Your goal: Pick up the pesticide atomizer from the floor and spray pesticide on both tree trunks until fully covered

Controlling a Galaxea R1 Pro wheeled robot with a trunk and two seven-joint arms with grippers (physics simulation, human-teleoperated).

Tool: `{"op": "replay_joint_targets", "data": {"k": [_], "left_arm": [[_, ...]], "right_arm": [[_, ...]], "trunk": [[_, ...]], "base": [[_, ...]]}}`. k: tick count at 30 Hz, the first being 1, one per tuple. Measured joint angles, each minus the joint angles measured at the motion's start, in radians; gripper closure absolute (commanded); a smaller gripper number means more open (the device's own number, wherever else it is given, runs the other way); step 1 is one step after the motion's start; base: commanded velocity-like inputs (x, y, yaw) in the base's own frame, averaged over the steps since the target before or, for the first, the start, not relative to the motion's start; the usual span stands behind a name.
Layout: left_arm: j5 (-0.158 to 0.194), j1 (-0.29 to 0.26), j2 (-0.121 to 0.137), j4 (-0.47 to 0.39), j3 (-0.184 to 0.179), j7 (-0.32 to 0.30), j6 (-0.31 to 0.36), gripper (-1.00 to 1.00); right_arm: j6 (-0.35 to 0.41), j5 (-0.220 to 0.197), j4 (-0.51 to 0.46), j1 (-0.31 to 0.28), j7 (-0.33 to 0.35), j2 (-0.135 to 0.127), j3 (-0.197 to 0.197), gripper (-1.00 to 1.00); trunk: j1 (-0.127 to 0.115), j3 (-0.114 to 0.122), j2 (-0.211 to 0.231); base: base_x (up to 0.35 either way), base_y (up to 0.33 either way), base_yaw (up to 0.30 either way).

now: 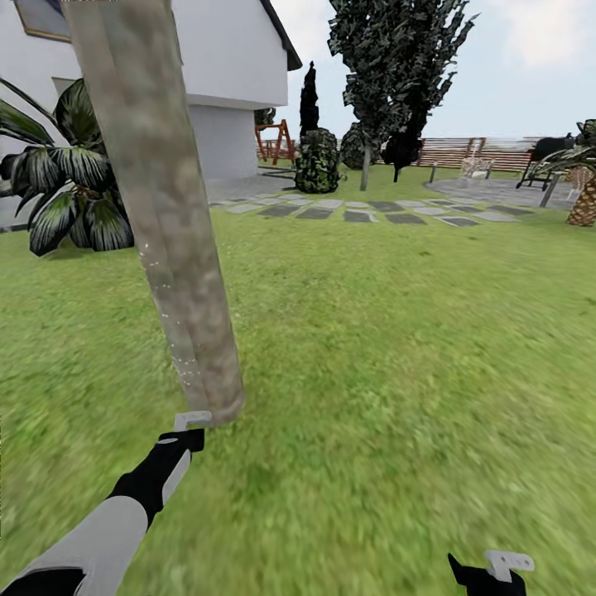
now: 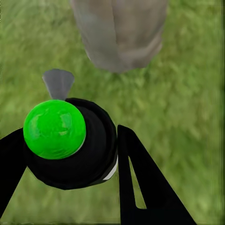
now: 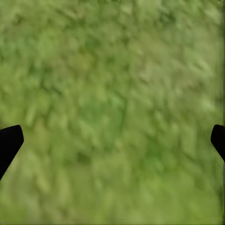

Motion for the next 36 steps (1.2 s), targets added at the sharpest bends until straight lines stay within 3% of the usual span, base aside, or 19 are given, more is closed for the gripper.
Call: {"op": "replay_joint_targets", "data": {"k": [9,19,36], "left_arm": [[0.000,0.000,0.000,0.000,0.000,0.000,0.000,1.00],[0.000,0.000,0.000,0.000,0.000,0.000,0.001,1.00],[0.000,0.000,0.000,0.000,0.000,0.000,0.002,1.00]], "right_arm": [[0.000,0.000,0.000,0.000,0.000,0.000,0.000,-1.00],[0.000,0.000,0.000,0.000,0.000,0.000,0.000,-1.00],[0.000,0.000,0.000,0.000,0.000,0.000,0.001,-1.00]], "trunk": [[0.000,0.000,0.000],[0.000,0.000,0.000],[0.000,0.000,0.000]], "base": [[0.008,-0.276,0.258],[0.104,-0.276,0.036],[0.123,-0.277,0.242]]}}
